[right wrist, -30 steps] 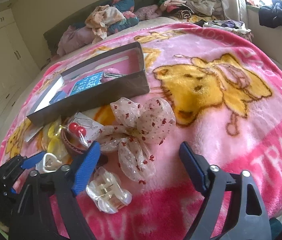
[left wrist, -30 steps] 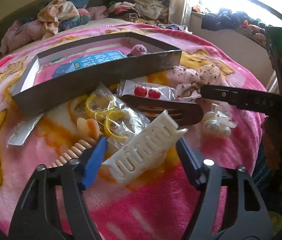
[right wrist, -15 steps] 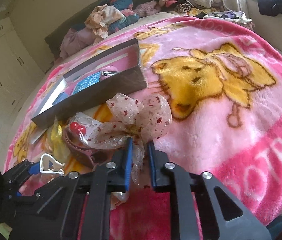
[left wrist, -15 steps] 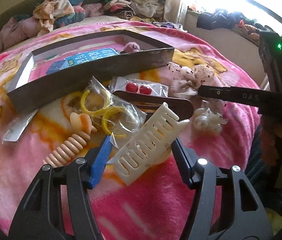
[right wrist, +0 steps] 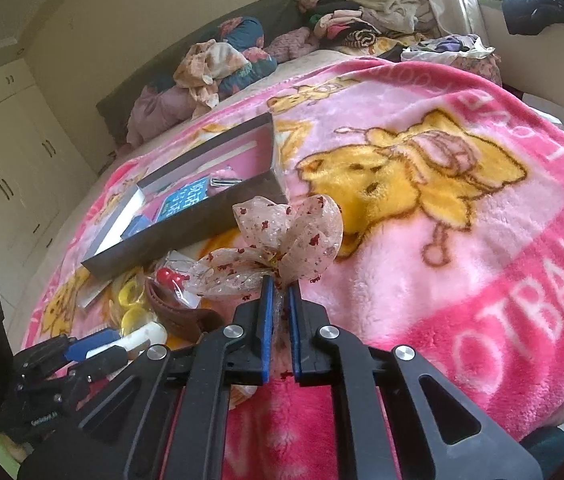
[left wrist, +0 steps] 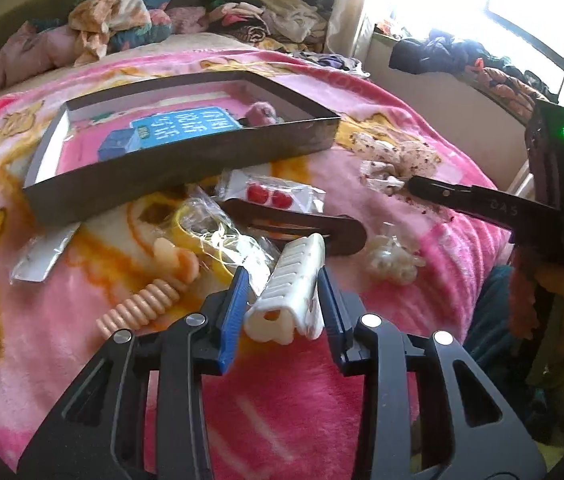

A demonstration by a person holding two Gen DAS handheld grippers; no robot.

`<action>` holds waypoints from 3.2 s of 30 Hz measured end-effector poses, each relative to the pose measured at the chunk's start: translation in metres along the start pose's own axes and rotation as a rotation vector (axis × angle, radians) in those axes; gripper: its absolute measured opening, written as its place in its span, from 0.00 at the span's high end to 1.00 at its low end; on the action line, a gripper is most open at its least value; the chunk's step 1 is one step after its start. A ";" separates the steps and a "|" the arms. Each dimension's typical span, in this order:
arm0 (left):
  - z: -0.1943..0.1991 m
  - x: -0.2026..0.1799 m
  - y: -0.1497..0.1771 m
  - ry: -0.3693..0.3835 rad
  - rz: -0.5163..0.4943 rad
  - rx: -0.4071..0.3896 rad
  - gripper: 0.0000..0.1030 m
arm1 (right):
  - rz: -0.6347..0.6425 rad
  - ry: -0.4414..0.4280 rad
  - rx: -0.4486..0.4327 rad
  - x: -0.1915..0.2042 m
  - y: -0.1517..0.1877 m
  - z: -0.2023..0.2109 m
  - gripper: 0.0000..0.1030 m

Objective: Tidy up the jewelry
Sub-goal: 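Grasp the white claw clip with the left gripper while the right grasps the sheer bow, then carry the white claw clip and sheer bow over the grey box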

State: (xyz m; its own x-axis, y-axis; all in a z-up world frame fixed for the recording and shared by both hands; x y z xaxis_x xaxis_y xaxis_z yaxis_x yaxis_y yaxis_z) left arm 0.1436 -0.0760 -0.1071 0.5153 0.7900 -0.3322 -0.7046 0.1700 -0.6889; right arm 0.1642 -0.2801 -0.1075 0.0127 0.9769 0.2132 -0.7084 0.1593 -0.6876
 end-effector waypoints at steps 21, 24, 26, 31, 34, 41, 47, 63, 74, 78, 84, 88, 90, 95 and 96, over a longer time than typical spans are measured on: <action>-0.006 -0.030 0.022 0.026 -0.111 0.064 0.81 | -0.002 -0.009 -0.020 0.003 -0.003 0.003 0.93; -0.006 -0.034 0.013 0.038 -0.113 0.040 0.81 | 0.007 -0.011 -0.051 0.005 -0.008 0.010 0.93; -0.005 -0.036 0.005 0.041 -0.115 0.021 0.81 | 0.008 -0.012 -0.068 0.005 -0.012 0.014 0.93; -0.003 -0.040 -0.022 0.045 -0.144 -0.042 0.81 | 0.009 -0.016 -0.090 0.006 -0.021 0.018 0.93; -0.003 -0.035 -0.037 0.027 -0.154 -0.071 0.81 | 0.016 -0.016 -0.098 0.009 -0.027 0.016 0.93; -0.001 -0.001 -0.066 -0.041 -0.114 -0.129 0.81 | 0.033 -0.021 -0.103 0.019 -0.041 0.009 0.93; 0.007 0.035 -0.090 -0.085 -0.045 -0.181 0.81 | 0.060 -0.028 -0.116 0.032 -0.059 0.001 0.93; 0.022 0.109 -0.111 -0.236 0.049 -0.244 0.81 | 0.139 -0.033 -0.098 0.070 -0.100 -0.037 0.93; 0.018 0.157 -0.110 -0.281 0.156 -0.241 0.81 | 0.180 0.011 -0.052 0.086 -0.113 -0.081 0.93; 0.011 0.167 -0.106 -0.260 0.194 -0.226 0.81 | 0.185 0.017 -0.025 0.090 -0.115 -0.095 0.93; 0.006 0.174 -0.102 -0.261 0.209 -0.207 0.81 | 0.195 0.046 0.001 0.094 -0.119 -0.114 0.93; 0.005 0.175 -0.100 -0.259 0.215 -0.203 0.81 | 0.203 0.070 0.017 0.093 -0.116 -0.124 0.93; 0.005 0.176 -0.100 -0.257 0.215 -0.202 0.81 | 0.194 0.077 0.027 0.090 -0.114 -0.129 0.93; 0.005 0.177 -0.100 -0.259 0.213 -0.203 0.81 | 0.185 0.087 0.027 0.085 -0.112 -0.129 0.86; 0.005 0.177 -0.100 -0.258 0.214 -0.204 0.81 | 0.181 0.089 0.027 0.083 -0.111 -0.128 0.85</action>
State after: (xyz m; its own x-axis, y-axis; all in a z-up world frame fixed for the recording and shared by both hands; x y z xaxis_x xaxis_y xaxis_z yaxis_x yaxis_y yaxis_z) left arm 0.3027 0.0494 -0.0941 0.2092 0.9215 -0.3272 -0.6584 -0.1147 -0.7439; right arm 0.3343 -0.1984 -0.1020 -0.0551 0.9982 0.0250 -0.7232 -0.0226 -0.6902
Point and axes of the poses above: each gripper's, at about its wrist camera, not at the fingertips, and z roughly against the way its jaws point, x to its left, y to its underside, the point moved 7 cm from there along -z, roughly the way its jaws point, and after that the axes turned 14 degrees about y, right-handed, at the moved point
